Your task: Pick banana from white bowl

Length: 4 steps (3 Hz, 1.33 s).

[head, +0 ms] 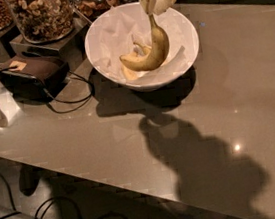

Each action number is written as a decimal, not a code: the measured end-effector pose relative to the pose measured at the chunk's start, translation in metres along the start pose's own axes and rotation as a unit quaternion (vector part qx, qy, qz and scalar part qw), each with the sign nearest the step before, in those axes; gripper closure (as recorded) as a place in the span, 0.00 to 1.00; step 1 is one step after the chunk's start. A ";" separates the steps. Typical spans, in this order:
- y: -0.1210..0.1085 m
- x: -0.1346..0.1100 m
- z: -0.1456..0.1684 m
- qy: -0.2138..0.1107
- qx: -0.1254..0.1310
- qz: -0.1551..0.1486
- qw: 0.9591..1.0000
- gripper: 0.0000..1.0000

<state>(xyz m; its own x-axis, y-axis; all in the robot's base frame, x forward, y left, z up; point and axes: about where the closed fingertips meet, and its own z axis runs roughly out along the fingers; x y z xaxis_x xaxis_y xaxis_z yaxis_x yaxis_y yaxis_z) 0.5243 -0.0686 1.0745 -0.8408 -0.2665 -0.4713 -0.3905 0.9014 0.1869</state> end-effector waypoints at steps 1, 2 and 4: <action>0.002 0.002 -0.006 -0.001 0.001 0.001 1.000 1.00; -0.003 0.033 -0.034 0.003 -0.015 0.039 0.999 1.00; 0.003 0.041 -0.043 0.004 -0.015 0.036 0.999 1.00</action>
Offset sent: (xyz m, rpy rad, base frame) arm -0.0455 -0.0236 0.0196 0.0596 0.0561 -0.0387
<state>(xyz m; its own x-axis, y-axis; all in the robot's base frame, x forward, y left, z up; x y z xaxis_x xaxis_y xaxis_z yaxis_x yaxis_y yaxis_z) 0.4727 -0.0913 1.0925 -0.8696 -0.2039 -0.4496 -0.3398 0.9079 0.2455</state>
